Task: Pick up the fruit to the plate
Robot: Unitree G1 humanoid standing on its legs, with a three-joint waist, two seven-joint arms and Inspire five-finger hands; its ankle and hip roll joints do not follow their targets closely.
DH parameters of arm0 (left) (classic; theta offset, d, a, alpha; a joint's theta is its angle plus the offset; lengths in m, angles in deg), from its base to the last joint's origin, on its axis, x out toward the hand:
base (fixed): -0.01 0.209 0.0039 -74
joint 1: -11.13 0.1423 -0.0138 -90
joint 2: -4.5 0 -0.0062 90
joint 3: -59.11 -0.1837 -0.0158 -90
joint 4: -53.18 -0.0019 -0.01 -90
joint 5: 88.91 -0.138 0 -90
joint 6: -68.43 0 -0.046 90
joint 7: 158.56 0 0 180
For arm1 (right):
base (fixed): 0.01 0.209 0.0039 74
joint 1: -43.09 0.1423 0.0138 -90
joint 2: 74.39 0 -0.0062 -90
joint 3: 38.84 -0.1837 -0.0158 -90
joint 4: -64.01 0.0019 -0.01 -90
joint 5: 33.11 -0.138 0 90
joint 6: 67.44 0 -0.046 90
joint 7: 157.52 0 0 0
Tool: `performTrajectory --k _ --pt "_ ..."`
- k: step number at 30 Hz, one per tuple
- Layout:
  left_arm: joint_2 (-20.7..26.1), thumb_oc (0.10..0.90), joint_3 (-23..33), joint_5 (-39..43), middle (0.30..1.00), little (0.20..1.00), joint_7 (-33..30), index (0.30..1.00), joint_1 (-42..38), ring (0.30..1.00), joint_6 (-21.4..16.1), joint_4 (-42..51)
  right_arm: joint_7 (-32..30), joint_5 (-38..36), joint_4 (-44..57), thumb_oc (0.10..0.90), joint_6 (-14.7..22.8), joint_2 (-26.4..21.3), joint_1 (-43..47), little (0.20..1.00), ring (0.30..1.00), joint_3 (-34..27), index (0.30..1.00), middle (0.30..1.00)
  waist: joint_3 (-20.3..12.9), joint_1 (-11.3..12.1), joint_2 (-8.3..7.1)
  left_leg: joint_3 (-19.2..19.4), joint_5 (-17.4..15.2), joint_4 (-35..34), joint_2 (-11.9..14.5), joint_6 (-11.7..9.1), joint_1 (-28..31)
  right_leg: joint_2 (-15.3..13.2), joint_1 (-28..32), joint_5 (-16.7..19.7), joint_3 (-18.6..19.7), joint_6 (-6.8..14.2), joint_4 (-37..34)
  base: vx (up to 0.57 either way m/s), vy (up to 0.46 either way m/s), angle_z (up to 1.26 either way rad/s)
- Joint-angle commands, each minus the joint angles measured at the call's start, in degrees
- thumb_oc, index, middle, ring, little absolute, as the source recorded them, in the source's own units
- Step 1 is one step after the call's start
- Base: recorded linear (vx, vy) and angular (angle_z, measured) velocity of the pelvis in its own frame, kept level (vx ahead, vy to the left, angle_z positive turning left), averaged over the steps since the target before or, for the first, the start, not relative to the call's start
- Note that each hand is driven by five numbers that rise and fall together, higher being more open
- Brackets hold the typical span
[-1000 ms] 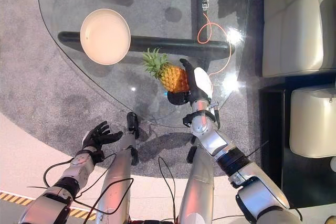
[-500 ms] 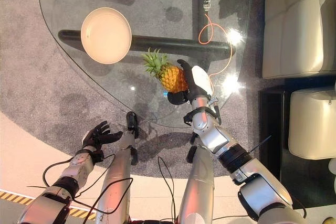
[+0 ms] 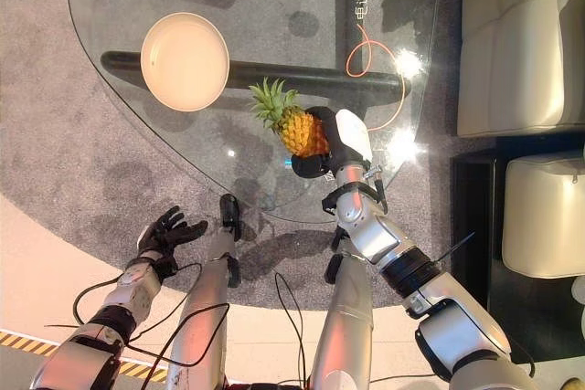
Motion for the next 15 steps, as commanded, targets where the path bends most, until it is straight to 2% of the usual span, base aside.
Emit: performTrajectory --k 1,4,9,13,15 --pt "3.2 0.800 2.9 6.7 0.900 0.900 -1.9 0.900 2.3 0.900 -2.5 -0.7 -6.7 2.3 -0.3 0.100 0.8 -4.1 1.3 0.200 0.300 -4.2 0.300 0.300 -1.0 0.4 0.24 -2.1 -4.6 6.6 3.0 -1.7 -1.1 -2.1 -1.0 4.1 0.2 2.1 -2.7 0.00 0.000 0.00" --pt "2.9 0.800 5.1 10.5 0.900 0.900 -3.3 0.900 2.1 0.900 -3.6 -0.5 -8.4 2.3 -0.1 0.100 1.5 -3.7 1.4 0.200 0.300 -5.1 0.300 0.300 -1.0 0.5 0.14 -2.2 -4.6 6.5 2.9 -1.7 -1.0 -2.1 -0.9 3.9 0.2 2.1 -2.7 0.00 0.000 0.00" --pt "2.4 0.800 8.8 16.9 0.900 0.900 -7.0 0.900 1.5 0.900 -7.7 0.9 -12.4 2.1 1.0 0.100 3.5 -3.4 1.2 0.200 0.300 -6.5 0.300 0.300 -1.0 0.4 0.19 -2.4 -4.7 6.2 2.7 -1.7 -0.6 -2.0 -0.7 3.6 0.3 2.0 -2.6 0.00 0.000 0.00" --pt "2.4 0.800 9.9 17.7 0.900 0.900 -9.2 0.900 0.8 0.900 -9.7 1.5 -13.9 2.2 1.4 0.100 4.2 -3.2 1.1 0.200 0.300 -6.9 0.300 0.300 -1.0 0.3 0.23 -2.4 -4.6 6.0 2.6 -1.6 -0.5 -2.0 -0.7 3.6 0.5 2.0 -2.6 0.00 0.000 0.00" --pt "3.0 0.800 11.1 17.1 0.900 0.900 -13.3 0.900 -0.6 0.900 -12.2 3.1 -15.5 2.1 2.0 0.100 5.1 -3.3 1.2 0.200 0.300 -7.6 0.300 0.300 -1.0 0.2 0.49 -2.4 -4.6 5.8 2.5 -1.7 -0.4 -2.0 -0.7 3.5 0.6 1.9 -2.6 -0.01 0.019 0.01"
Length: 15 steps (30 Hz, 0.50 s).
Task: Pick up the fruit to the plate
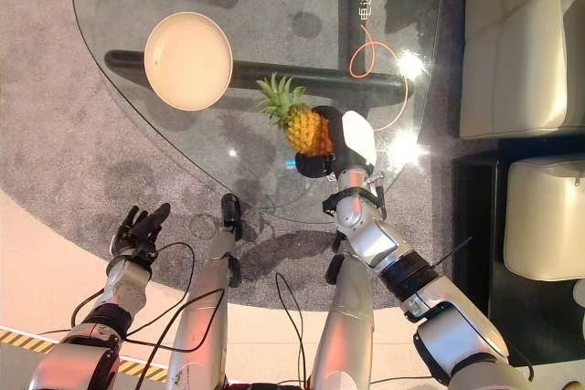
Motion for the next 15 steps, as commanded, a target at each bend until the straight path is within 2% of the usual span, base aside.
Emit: performTrajectory --k 1,2,3,6,8,11,15 --pt "3.5 0.800 2.5 -0.5 0.900 0.900 -6.9 0.900 -0.8 0.900 -7.2 1.0 -7.7 2.2 3.8 0.100 4.6 -3.8 2.3 0.200 0.300 -5.7 0.300 0.300 -1.0 -0.1 0.56 -2.4 -4.6 5.8 2.8 -1.7 -0.5 -1.8 -0.8 3.3 0.6 1.7 -2.7 0.00 0.000 0.00" --pt "3.5 0.800 2.5 -0.5 0.900 0.900 -6.9 0.900 -0.8 0.900 -7.2 1.0 -7.7 2.2 3.8 0.100 4.6 -3.8 2.3 0.200 0.300 -5.7 0.300 0.300 -1.0 -0.1 0.56 -2.4 -4.6 5.8 2.8 -1.7 -0.5 -1.8 -0.8 3.3 0.6 1.7 -2.7 0.00 0.000 0.00" --pt "4.2 0.800 3.3 -1.2 0.900 0.900 -10.0 0.900 -1.8 0.900 -8.7 1.9 -8.8 1.5 4.2 0.100 5.6 -3.7 2.2 0.200 0.300 -6.1 0.300 0.300 -1.0 -0.2 0.67 -2.4 -4.6 5.7 2.7 -1.7 -0.4 -1.7 -0.8 3.3 0.7 1.6 -2.6 0.00 0.000 0.00" --pt "4.8 0.800 4.1 -2.7 0.900 0.900 -13.2 0.900 -2.9 0.900 -11.0 2.8 -10.3 1.0 4.4 0.100 7.1 -3.6 2.2 0.200 0.300 -6.5 0.300 0.300 -1.0 -0.3 0.61 -2.3 -4.5 5.5 2.6 -1.8 -0.3 -1.6 -0.6 3.3 0.7 1.6 -2.8 0.00 0.000 0.00" --pt "5.0 0.800 4.4 -5.9 0.900 0.900 -17.4 0.900 -3.4 0.900 -14.7 4.8 -12.1 1.4 4.8 0.100 8.6 -3.3 1.8 0.200 0.300 -7.3 0.300 0.300 -1.0 -0.4 0.71 -2.3 -4.3 5.0 2.6 -1.9 -0.1 -1.5 -0.6 3.2 0.8 1.6 -3.1 0.00 0.000 0.00" --pt "5.9 0.800 4.4 -11.1 0.900 0.900 -21.2 0.900 -4.6 0.900 -17.3 8.2 -13.8 1.7 5.5 0.100 10.1 -3.3 1.5 0.200 0.300 -8.1 0.300 0.300 -1.0 -0.4 0.63 -2.2 -4.1 4.5 2.7 -2.0 -0.2 -1.3 -0.7 3.3 0.8 1.5 -3.2 0.00 0.000 0.00" --pt "6.9 0.800 3.9 -15.7 0.900 0.900 -23.3 0.900 -5.8 0.900 -19.7 12.4 -14.7 2.7 5.9 0.100 11.4 -3.4 1.2 0.200 0.300 -9.2 0.300 0.300 -1.0 -0.3 0.80 -2.1 -4.0 4.0 2.6 -2.0 0.0 -1.2 -0.6 3.3 0.7 1.5 -3.3 0.00 0.000 0.00"
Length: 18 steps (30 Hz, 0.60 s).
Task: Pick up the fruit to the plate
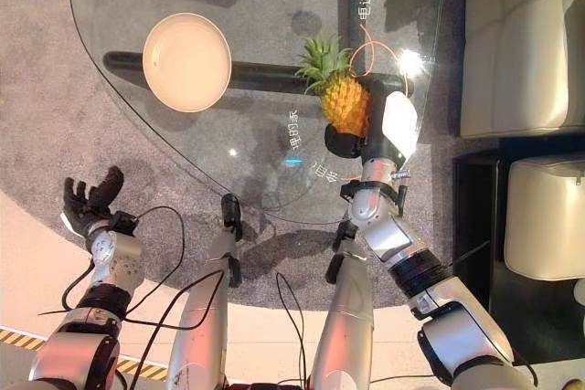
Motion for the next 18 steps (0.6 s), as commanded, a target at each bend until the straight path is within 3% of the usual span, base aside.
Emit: performTrajectory --k 1,10,18 --pt "6.3 0.800 1.7 -6.9 0.900 0.900 -4.0 0.900 -2.6 0.900 -6.7 3.8 -5.9 3.0 6.8 0.100 6.8 -2.6 2.0 0.200 0.300 -5.4 0.300 0.300 -1.0 -0.1 0.83 -2.0 -4.1 4.2 2.9 -1.8 -0.1 -1.3 -0.6 3.2 0.7 1.5 -3.2 0.00 0.000 0.00" --pt "6.5 0.800 0.2 -16.6 0.900 0.900 -5.5 0.900 -6.0 0.900 -8.5 15.0 -5.4 6.6 8.5 0.100 9.8 -1.5 2.0 0.200 0.300 -7.9 0.300 0.300 -1.0 -0.1 0.55 -1.8 -4.4 4.1 3.2 -2.0 -0.4 -1.1 -0.6 3.4 0.6 1.6 -3.6 0.00 0.000 0.00" --pt "4.5 0.800 -1.8 -20.4 0.900 0.900 -0.4 0.900 -7.9 0.900 -8.3 23.1 -3.7 9.3 10.0 0.100 12.4 -0.9 3.4 0.200 0.300 -9.2 0.300 0.300 -1.0 -0.3 0.99 -1.7 -4.5 3.7 3.1 -2.1 0.0 -1.1 -0.1 3.7 0.7 1.9 -4.4 0.00 0.000 0.00"
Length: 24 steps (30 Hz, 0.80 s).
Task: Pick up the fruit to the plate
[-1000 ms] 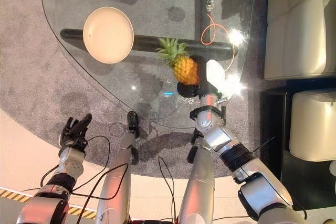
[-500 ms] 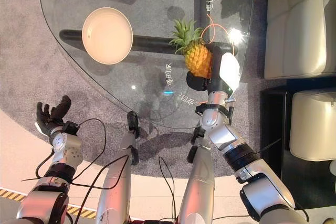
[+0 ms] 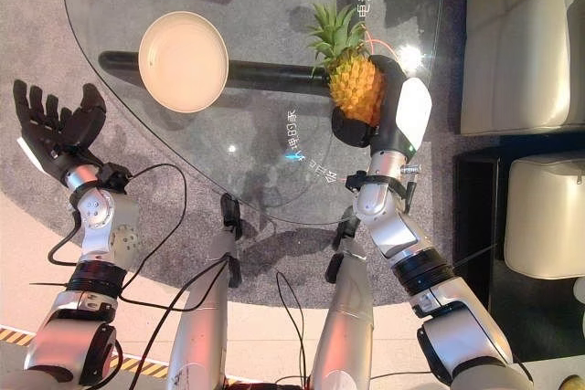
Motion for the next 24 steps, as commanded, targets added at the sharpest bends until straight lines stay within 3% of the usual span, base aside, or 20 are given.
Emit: performTrajectory --k 1,16,24 --pt "2.9 0.800 -0.4 -6.1 0.900 0.900 3.1 0.900 -2.5 0.900 -5.2 7.3 -2.4 6.7 10.4 0.100 7.4 -1.6 3.7 0.200 0.300 -4.8 0.300 0.300 -1.0 -0.1 1.01 -1.8 -4.6 4.3 2.9 -2.1 0.0 -1.4 0.3 3.8 0.7 1.8 -4.2 0.00 0.000 0.00" --pt "2.1 0.800 -4.3 -5.8 0.900 0.900 16.6 0.900 -3.4 0.900 1.1 20.4 2.8 9.9 20.3 0.100 10.4 0.3 5.2 0.200 0.300 -5.9 0.300 0.300 -1.0 -0.1 0.67 -1.6 -4.8 3.8 2.7 -2.1 0.7 -1.4 1.7 4.4 0.2 2.4 -5.9 0.00 0.000 0.00" --pt "0.0 0.800 -6.9 8.1 0.900 0.900 26.1 0.900 -4.2 0.900 8.6 23.2 5.3 9.8 23.3 0.100 11.7 0.8 6.6 0.200 0.300 -5.0 0.300 0.300 -1.0 -0.5 0.83 -1.0 -4.5 3.4 2.6 -2.1 1.0 -1.5 2.3 4.9 0.2 2.6 -6.8 0.00 0.000 0.00"
